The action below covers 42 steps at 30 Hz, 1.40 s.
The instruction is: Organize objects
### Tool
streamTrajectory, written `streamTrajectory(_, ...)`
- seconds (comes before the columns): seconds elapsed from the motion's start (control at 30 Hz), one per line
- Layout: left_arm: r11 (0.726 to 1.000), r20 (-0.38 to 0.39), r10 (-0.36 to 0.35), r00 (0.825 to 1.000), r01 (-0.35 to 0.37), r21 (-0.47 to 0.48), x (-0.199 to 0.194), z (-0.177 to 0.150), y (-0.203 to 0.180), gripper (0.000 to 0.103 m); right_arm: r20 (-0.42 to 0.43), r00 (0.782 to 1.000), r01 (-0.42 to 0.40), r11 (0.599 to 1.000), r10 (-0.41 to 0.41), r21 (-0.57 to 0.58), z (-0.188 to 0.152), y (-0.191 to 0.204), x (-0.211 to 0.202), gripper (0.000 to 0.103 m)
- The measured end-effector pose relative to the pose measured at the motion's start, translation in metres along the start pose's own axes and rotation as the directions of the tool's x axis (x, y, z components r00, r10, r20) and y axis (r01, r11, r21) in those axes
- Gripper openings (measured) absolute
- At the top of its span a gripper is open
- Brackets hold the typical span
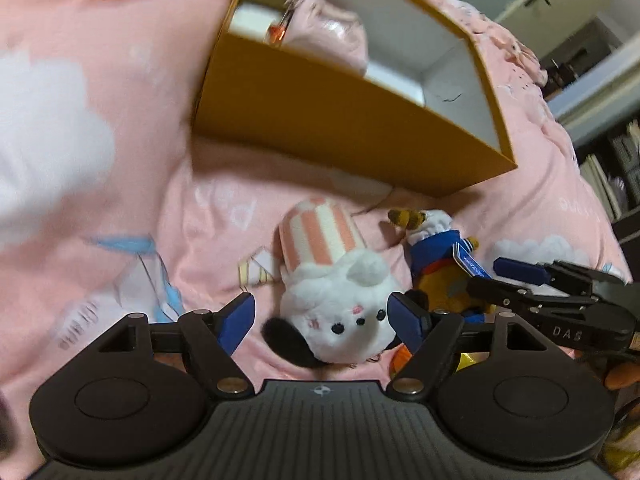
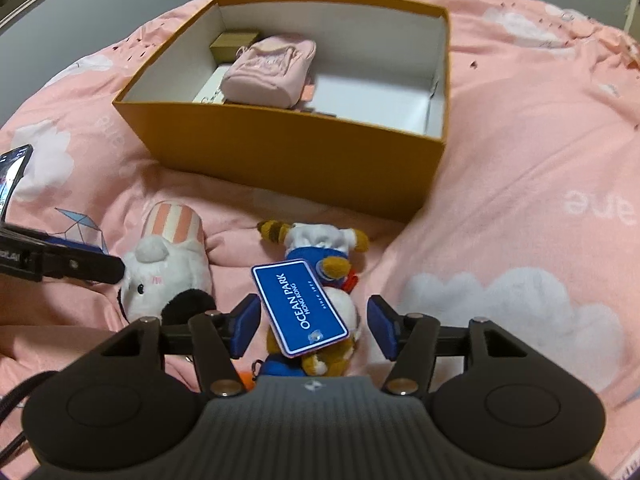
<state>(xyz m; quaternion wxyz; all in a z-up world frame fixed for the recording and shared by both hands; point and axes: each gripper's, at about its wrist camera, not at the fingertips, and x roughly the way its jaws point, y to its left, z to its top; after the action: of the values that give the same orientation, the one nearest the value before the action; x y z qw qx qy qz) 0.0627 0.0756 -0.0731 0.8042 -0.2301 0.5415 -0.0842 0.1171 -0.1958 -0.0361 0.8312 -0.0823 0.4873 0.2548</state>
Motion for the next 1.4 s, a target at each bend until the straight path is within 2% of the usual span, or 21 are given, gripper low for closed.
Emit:
streamTrajectory(0.17, 0.994, -0.045, -0.070, 0.997, 0.066, -0.090, 0.028, -0.004, 0.010, 0.087, -0.039, 0.998, -0.043, 0.999, 0.043, -0.003, 0.004, -0.002, 0.007, 0.061)
streamTrajectory(0.37, 0.990, -0.045, -0.101, 0.994, 0.096, -0.107, 0.043, -0.002, 0.004, 0.081, -0.038, 0.997, -0.069, 0.997, 0.068, -0.025, 0.014, -0.002, -0.001, 0.063)
streamTrajectory(0.63, 0.998, -0.026, -0.044, 0.999, 0.043, -0.047, 0.050, -0.002, -0.015, 0.077, -0.142, 0.988, -0.067, 0.995, 0.056, -0.075, 0.015, 0.001, 0.028, 0.063)
streamTrajectory(0.73, 0.999, -0.021, -0.027, 0.999, 0.027, -0.025, 0.049, -0.003, -0.018, 0.076, -0.154, 0.988, -0.031, 0.995, 0.015, -0.100, 0.011, 0.003, 0.038, 0.061)
streamTrajectory(0.77, 1.000, -0.019, -0.023, 1.000, 0.023, -0.020, 0.049, -0.003, -0.019, 0.076, -0.152, 0.988, -0.018, 0.994, 0.001, -0.109, 0.010, 0.003, 0.040, 0.056)
streamTrajectory(1.0, 0.999, 0.001, -0.004, 1.000, 0.004, 0.047, 0.038, -0.005, -0.028, 0.073, -0.120, 0.993, -0.012, 0.993, -0.002, -0.116, 0.006, 0.003, 0.027, 0.047)
streamTrajectory(1.07, 0.997, 0.021, 0.008, 1.000, -0.009, 0.076, 0.031, -0.006, -0.033, 0.072, -0.095, 0.995, -0.006, 0.992, -0.006, -0.129, 0.007, 0.004, 0.015, 0.046)
streamTrajectory(1.17, 0.984, 0.089, 0.056, 0.994, -0.070, 0.166, 0.011, -0.010, -0.043, 0.072, -0.054, 0.998, -0.019, 0.991, 0.012, -0.132, 0.010, 0.005, -0.004, 0.046)
streamTrajectory(1.4, 0.974, 0.156, 0.004, 0.988, -0.039, 0.225, -0.022, -0.003, -0.065, 0.072, 0.060, 0.998, -0.025, 0.988, 0.035, -0.155, 0.023, 0.011, -0.051, 0.046)
